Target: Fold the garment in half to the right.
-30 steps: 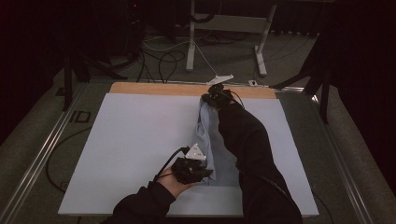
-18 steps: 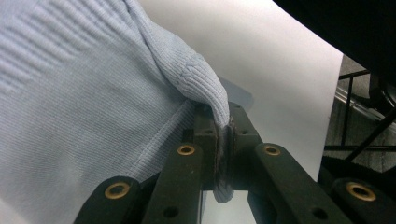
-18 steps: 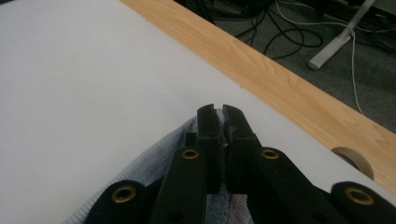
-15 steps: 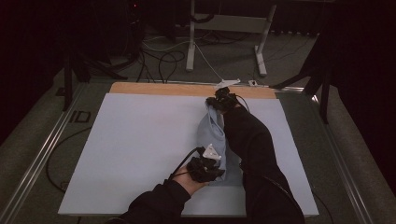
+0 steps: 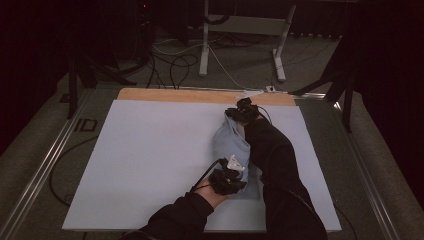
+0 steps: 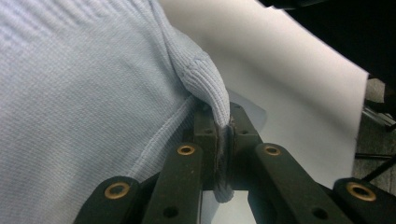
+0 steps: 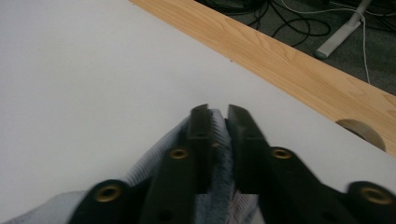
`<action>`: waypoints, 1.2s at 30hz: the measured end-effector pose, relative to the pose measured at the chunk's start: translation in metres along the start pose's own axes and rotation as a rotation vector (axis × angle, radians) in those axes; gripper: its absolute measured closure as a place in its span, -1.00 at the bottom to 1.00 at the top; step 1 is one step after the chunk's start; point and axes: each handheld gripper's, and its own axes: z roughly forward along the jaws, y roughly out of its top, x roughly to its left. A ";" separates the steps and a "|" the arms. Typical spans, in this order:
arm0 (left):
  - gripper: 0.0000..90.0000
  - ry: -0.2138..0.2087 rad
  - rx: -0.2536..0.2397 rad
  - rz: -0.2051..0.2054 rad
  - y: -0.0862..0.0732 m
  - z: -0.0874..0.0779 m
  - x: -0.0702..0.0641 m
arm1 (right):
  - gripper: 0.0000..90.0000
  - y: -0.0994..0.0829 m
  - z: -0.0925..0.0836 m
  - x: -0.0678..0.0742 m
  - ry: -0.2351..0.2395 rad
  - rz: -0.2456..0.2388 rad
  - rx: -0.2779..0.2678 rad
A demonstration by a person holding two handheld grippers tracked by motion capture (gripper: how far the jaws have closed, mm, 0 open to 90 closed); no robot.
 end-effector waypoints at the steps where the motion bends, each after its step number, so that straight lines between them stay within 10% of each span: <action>1: 0.91 0.002 0.002 -0.005 0.000 0.003 0.000 | 0.69 -0.001 -0.001 -0.001 -0.003 -0.002 0.000; 18: 0.91 0.032 0.050 -0.001 0.010 0.027 -0.004 | 0.26 -0.006 -0.041 -0.014 0.003 0.026 -0.012; 36: 0.70 -0.014 0.049 0.017 0.014 0.037 -0.017 | 0.85 -0.026 -0.069 0.010 0.130 -0.035 0.020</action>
